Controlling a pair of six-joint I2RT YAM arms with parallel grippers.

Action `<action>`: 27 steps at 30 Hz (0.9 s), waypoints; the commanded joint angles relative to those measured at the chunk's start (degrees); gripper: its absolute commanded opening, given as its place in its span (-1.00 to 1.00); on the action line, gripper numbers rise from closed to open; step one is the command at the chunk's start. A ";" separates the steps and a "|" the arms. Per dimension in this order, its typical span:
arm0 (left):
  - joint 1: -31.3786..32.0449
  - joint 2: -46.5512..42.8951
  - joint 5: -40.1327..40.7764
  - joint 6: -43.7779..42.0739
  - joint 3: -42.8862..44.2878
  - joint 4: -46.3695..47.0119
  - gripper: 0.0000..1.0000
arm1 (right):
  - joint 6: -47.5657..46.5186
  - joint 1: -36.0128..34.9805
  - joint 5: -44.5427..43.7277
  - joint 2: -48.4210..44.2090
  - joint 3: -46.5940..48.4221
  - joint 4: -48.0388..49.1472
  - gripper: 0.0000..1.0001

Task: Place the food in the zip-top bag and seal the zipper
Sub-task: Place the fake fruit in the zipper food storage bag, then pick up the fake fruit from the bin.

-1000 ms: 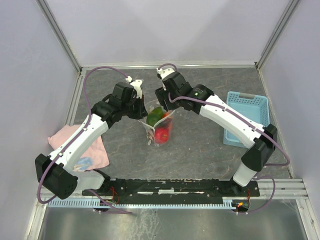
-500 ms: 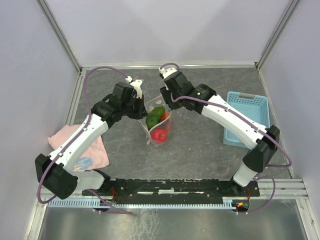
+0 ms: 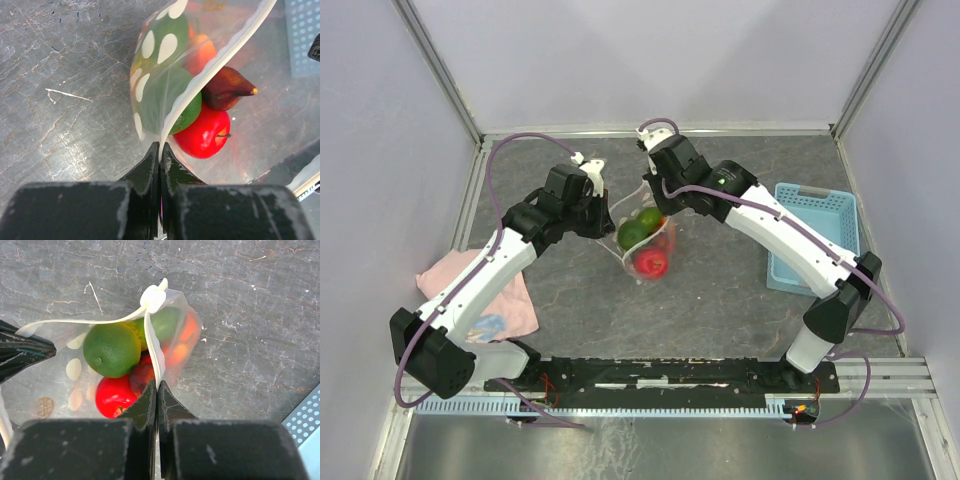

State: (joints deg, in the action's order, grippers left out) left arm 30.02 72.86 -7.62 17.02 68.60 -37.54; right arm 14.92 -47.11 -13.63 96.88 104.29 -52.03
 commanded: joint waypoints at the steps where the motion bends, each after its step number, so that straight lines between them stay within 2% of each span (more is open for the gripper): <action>1: 0.05 -1.94 0.02 0.85 0.21 2.03 -0.95 | -0.25 0.03 -1.23 -2.41 2.28 0.17 -0.96; 6: 0.08 -2.31 0.11 0.80 0.13 2.01 -0.95 | 0.29 0.00 0.14 -1.49 1.65 -0.21 -0.84; 10: 0.12 -2.46 0.00 0.82 0.13 2.03 -0.95 | 0.38 0.00 0.87 -3.09 1.54 -0.66 -0.43; 16: 0.05 -2.64 -0.29 0.78 0.22 2.03 -0.95 | 1.25 0.32 1.06 -8.68 -1.90 -0.81 -0.10; 21: 0.02 -2.57 -0.50 0.80 0.22 2.03 -0.95 | 4.29 2.80 -1.12 -15.22 -8.40 -2.53 0.18; 27: 0.06 -2.48 -0.61 0.82 0.22 2.12 -0.95 | 10.60 11.29 -3.56 -23.97 -21.81 -4.83 0.44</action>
State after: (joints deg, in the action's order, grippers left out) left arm 30.02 72.03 -7.66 17.02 68.58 -37.56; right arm 20.05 -40.88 -13.87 77.32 89.06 -54.81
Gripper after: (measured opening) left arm 0.042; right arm 0.693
